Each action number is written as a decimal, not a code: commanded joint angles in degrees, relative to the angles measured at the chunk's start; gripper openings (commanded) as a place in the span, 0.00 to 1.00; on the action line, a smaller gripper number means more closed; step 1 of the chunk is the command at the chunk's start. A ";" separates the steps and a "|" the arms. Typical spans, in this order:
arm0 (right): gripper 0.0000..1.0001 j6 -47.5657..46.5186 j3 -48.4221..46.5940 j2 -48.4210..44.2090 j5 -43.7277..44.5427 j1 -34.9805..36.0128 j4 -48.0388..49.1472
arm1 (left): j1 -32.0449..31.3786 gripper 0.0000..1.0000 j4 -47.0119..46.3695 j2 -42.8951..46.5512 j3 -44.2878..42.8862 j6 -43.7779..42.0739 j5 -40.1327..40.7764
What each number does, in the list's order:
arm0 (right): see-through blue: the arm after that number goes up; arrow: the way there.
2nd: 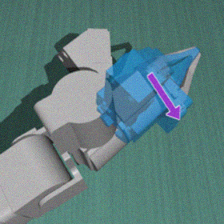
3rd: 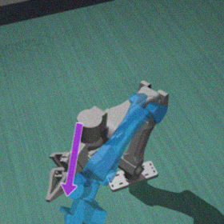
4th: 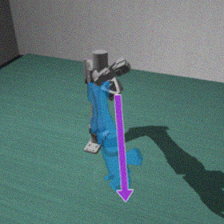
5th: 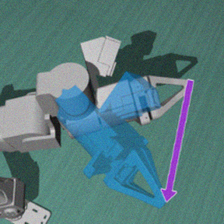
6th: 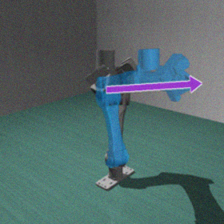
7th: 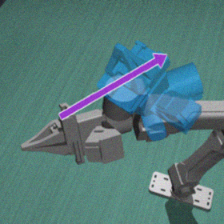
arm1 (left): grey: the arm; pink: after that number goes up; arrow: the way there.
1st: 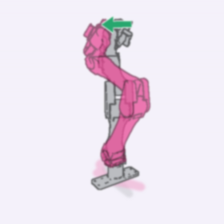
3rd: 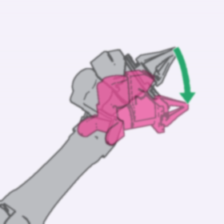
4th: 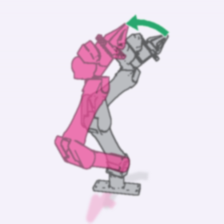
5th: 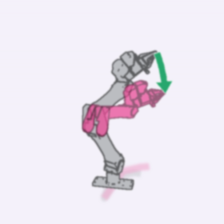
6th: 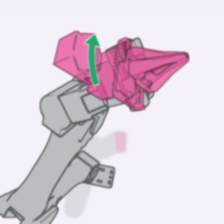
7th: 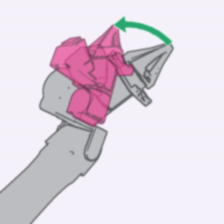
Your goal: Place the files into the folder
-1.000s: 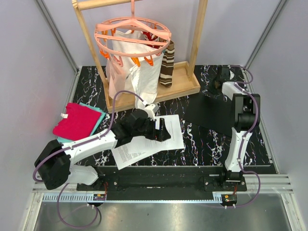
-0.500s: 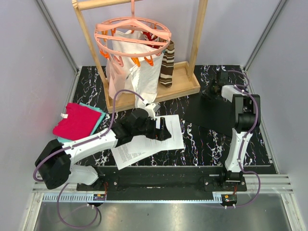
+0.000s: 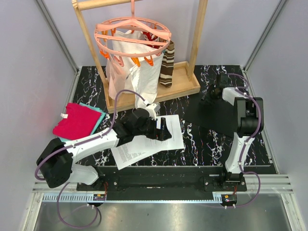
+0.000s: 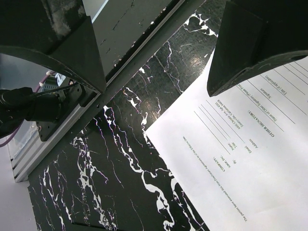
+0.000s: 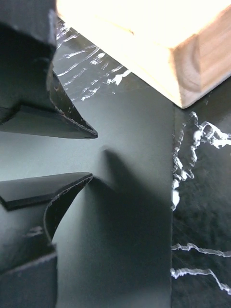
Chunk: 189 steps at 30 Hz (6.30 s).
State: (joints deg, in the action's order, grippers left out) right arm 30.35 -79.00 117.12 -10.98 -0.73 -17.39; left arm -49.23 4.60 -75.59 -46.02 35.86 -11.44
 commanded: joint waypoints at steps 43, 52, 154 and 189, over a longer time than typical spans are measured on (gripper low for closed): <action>0.82 -11.10 7.01 -18.85 21.26 2.95 -18.82 | -3.06 0.89 -3.90 -11.76 -9.51 -2.89 -4.37; 1.00 -16.28 8.25 -19.83 25.22 -19.39 -16.55 | -9.03 0.86 -3.46 -21.96 -18.05 -1.14 -9.30; 0.93 -15.50 -5.29 1.53 4.39 33.69 -15.66 | 12.06 0.86 -9.52 1.50 17.37 14.32 14.26; 1.00 1.36 12.02 -12.18 2.37 34.22 -7.84 | 12.06 0.87 -10.58 0.28 11.83 13.53 11.18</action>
State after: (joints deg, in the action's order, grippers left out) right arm 26.89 -69.65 107.48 -11.81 32.97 -25.32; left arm -37.39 -3.18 -71.40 -31.20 48.53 -0.67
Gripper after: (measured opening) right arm 0.989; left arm 0.863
